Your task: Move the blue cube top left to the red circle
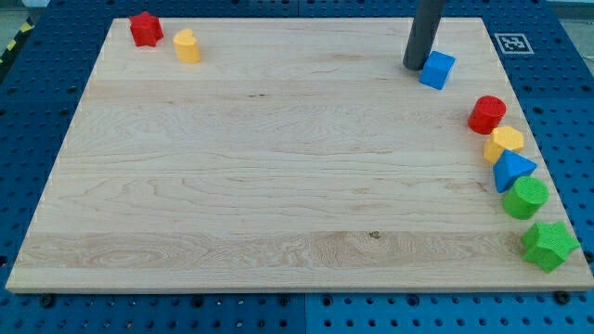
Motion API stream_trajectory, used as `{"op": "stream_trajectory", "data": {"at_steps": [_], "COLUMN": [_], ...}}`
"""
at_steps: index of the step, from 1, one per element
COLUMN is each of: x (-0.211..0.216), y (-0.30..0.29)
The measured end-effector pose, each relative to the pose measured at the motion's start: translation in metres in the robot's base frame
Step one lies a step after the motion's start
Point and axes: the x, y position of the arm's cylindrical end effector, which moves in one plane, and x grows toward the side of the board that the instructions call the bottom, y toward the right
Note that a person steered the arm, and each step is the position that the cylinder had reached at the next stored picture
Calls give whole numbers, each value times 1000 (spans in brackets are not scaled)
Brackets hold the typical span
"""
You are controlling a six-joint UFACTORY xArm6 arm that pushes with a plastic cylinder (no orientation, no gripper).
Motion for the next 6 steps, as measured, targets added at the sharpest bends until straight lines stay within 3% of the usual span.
{"op": "stream_trajectory", "data": {"at_steps": [1,3,6], "x": [-20,-17,16], "y": [13,23,18]}}
